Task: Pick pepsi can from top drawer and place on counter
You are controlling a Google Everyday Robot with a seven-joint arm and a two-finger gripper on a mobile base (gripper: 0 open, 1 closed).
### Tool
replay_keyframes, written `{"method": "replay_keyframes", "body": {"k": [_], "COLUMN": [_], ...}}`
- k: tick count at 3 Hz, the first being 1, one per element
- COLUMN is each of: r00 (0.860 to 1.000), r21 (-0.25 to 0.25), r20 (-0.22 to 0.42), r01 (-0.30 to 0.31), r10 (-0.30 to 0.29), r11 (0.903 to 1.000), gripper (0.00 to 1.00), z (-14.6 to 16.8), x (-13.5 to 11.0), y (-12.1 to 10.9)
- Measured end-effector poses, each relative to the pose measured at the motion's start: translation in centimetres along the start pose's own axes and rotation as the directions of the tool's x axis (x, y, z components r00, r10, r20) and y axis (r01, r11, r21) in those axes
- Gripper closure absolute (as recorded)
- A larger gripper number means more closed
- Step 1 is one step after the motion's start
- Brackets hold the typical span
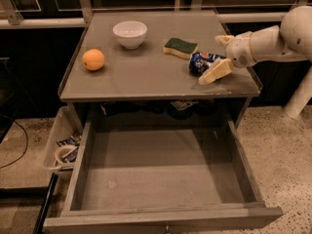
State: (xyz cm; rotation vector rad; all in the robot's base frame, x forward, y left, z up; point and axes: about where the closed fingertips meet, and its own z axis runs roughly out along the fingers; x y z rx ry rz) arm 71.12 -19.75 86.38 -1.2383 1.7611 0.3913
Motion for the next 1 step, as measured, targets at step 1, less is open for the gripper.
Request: {"method": "replay_keyframes", "body": {"k": [1], "r00": [1.000], "r21": [0.000], "r20": [0.000], "r01": [0.000], "r10": [0.000], "r11": [1.0000], "gripper": [0.00], "z": [0.00], "x": [0.00], "y": [0.00]}}
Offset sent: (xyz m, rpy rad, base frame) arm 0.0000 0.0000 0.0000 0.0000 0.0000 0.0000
